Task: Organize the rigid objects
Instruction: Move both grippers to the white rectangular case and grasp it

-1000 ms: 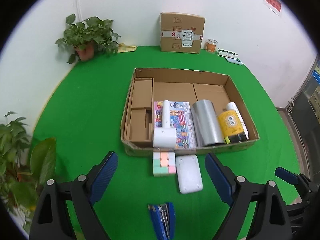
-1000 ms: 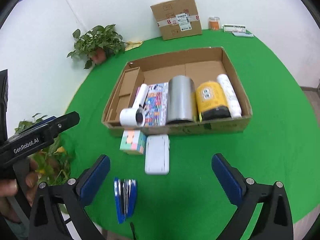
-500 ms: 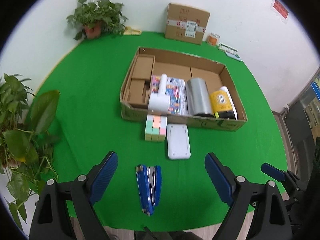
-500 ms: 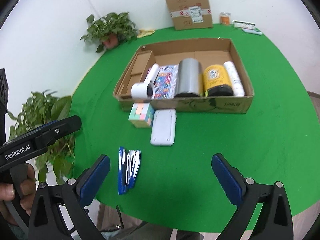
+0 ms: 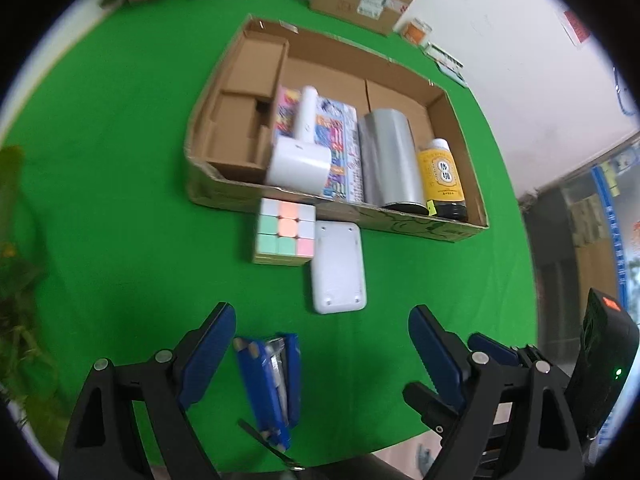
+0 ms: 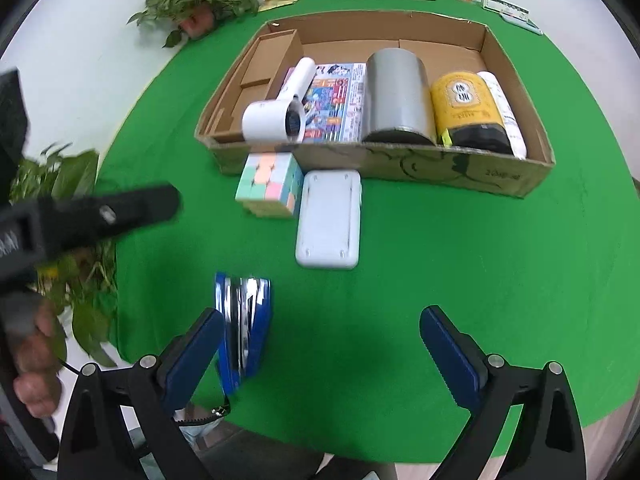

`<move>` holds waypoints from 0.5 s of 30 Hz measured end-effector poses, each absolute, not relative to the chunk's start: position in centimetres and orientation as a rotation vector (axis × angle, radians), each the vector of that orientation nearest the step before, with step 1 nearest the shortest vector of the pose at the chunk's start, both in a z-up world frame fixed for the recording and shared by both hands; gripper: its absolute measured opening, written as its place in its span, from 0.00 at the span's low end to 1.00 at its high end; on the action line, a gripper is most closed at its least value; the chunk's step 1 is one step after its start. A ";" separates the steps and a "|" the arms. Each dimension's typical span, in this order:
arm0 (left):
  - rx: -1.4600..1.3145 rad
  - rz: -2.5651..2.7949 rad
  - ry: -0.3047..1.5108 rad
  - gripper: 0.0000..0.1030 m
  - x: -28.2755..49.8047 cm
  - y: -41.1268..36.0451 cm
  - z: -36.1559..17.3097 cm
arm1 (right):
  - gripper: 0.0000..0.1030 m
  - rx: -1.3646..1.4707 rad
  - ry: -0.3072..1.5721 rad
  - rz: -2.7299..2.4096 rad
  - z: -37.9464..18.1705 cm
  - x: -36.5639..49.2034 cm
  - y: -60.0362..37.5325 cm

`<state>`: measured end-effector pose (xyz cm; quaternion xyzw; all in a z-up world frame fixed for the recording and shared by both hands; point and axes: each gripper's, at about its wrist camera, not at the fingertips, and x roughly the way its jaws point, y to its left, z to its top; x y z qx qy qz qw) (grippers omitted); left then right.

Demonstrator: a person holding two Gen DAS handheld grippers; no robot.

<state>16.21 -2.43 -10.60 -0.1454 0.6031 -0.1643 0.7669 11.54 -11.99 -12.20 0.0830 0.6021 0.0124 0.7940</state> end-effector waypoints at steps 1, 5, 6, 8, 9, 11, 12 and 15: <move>-0.332 -0.372 1.343 0.85 16.9 -2.5 -11.4 | 0.96 0.182 1.296 0.011 -12.8 12.5 -12.0; -0.310 -0.400 1.384 0.85 18.3 -2.6 -12.8 | 0.96 0.153 1.305 -0.045 -15.5 15.4 -12.3; -0.288 -0.383 1.387 0.85 18.5 -2.4 -13.0 | 0.96 0.127 1.296 -0.065 -16.3 16.0 -12.2; -0.265 -0.370 1.402 0.85 18.7 -1.9 -13.5 | 0.95 0.104 1.291 -0.075 -18.1 16.9 -12.0; -0.259 -0.367 1.409 0.85 18.8 -1.6 -13.8 | 0.93 0.101 1.295 -0.070 -19.0 17.3 -11.9; -0.239 -0.352 1.430 0.85 18.9 -1.1 -14.6 | 0.93 0.071 1.291 -0.049 -20.6 18.1 -11.2; -0.236 -0.345 1.441 0.85 19.0 -0.8 -15.0 | 0.93 0.056 1.287 -0.045 -21.0 18.4 -11.0; -0.264 -0.332 1.458 0.85 19.0 0.1 -15.9 | 0.86 0.049 1.287 -0.023 -22.8 19.3 -10.5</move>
